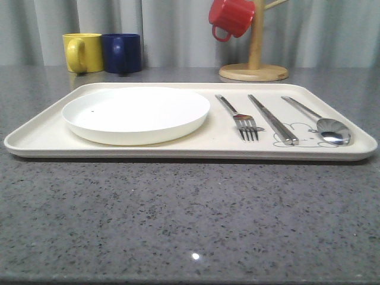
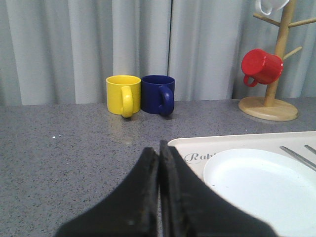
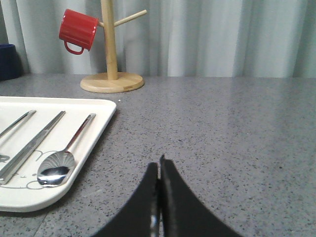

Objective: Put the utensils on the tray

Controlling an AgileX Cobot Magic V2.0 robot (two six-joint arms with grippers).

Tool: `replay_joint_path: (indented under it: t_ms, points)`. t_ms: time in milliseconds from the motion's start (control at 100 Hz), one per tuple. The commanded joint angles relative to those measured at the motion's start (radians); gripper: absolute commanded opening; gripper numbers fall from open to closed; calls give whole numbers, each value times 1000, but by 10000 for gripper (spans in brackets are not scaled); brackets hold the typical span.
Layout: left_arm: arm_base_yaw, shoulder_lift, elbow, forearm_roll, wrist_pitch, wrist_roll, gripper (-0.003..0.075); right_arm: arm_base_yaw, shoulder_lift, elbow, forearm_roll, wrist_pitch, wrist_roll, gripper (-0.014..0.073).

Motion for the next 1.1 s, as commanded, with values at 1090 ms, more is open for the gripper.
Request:
replay_joint_path:
  t_ms: [1090]
  points:
    - [135,-305,277,471,-149,-401,-18,-6,-18,-17,-11,-75,0,-68]
